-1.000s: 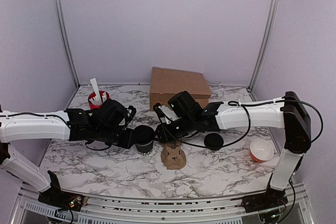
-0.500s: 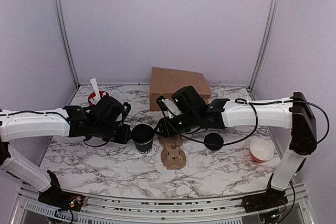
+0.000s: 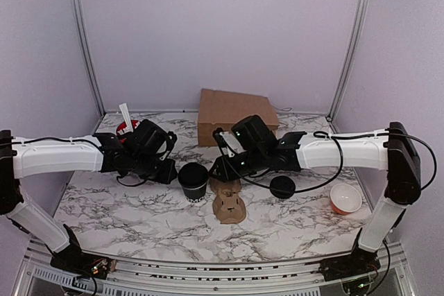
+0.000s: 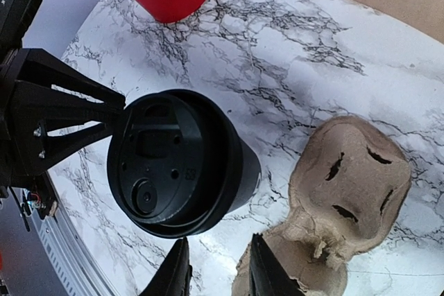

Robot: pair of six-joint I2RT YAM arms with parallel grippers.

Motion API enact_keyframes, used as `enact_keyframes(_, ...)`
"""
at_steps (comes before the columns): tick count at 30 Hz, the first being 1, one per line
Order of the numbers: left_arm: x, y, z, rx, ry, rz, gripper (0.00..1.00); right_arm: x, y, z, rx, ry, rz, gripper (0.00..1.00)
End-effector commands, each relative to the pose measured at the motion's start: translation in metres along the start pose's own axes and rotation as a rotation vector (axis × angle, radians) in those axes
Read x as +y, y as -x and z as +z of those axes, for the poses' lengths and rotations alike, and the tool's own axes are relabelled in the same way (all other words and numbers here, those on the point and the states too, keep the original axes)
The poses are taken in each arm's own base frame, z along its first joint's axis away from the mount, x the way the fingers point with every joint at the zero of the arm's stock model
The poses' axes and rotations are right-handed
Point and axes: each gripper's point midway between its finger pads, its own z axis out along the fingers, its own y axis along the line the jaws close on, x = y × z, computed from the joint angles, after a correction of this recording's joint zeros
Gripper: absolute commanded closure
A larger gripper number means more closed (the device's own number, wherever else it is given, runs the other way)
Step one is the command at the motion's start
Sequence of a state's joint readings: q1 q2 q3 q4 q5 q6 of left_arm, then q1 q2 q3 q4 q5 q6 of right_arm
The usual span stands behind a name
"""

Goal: Pack the takeout coffee

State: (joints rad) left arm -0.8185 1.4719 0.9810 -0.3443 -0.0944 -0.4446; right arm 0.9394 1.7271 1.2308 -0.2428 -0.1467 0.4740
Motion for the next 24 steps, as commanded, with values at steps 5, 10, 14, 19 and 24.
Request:
enact_keyframes(5, 0.01, 0.02, -0.005, -0.035, 0.021, 0.003, 0.83, -0.019, 0.026, -0.012, -0.094, -0.043, 0.057, 0.71)
enact_keyframes(10, 0.006, 0.028, -0.022, -0.065, -0.005, -0.021, 0.8, -0.015, 0.038, -0.011, -0.113, -0.025, 0.038, 0.71)
enact_keyframes(14, -0.003, 0.036, -0.036, -0.093, -0.056, -0.072, 0.69, -0.013, 0.038, -0.005, -0.094, -0.016, 0.033, 0.72)
enact_keyframes(19, -0.019, 0.041, -0.042, -0.105, -0.092, -0.081, 0.55, -0.01, 0.038, -0.003, -0.092, -0.009, 0.033, 0.72)
enact_keyframes(24, -0.027, 0.035, -0.03, -0.081, -0.071, -0.057, 0.52, -0.01, 0.034, 0.005, -0.069, -0.005, 0.033, 0.72)
